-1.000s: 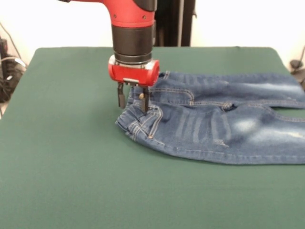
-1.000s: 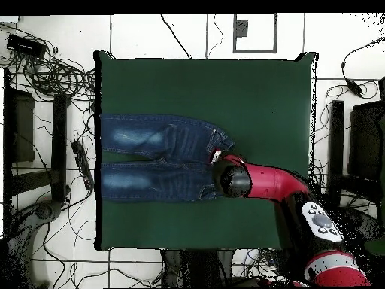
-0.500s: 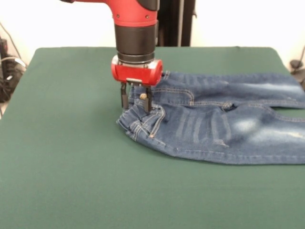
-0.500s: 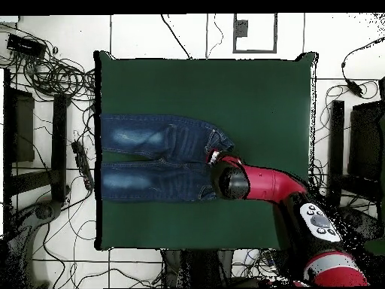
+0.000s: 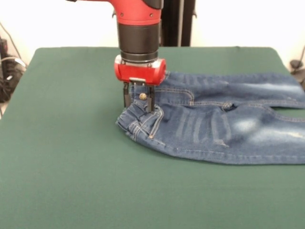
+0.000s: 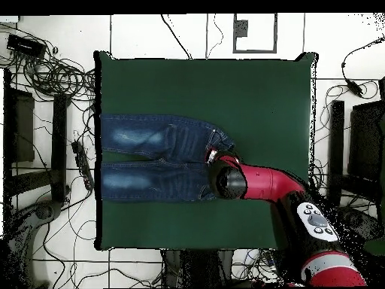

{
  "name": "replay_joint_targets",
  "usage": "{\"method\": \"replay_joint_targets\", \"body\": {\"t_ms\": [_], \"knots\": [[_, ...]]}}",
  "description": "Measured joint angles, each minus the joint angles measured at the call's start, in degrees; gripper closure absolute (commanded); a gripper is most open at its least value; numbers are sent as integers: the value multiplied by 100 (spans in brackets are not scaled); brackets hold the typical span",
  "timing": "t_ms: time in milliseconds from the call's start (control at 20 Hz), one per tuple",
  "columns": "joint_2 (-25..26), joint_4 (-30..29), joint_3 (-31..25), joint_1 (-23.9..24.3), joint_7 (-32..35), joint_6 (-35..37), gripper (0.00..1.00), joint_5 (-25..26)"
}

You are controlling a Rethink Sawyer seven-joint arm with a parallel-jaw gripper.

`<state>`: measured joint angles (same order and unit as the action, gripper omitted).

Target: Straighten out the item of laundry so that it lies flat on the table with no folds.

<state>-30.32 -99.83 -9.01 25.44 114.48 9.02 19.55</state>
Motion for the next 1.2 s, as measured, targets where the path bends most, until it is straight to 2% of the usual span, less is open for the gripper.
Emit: {"method": "replay_joint_targets", "body": {"t_ms": [150,700,950,1200], "knots": [[-67,-47,-120,132,0,1,0,70],[-185,-306,-1213,1293,0,2,0,513],[89,-316,-1814,1812,0,2,0,787],[401,-314,-2175,1997,0,2,0,927]]}}
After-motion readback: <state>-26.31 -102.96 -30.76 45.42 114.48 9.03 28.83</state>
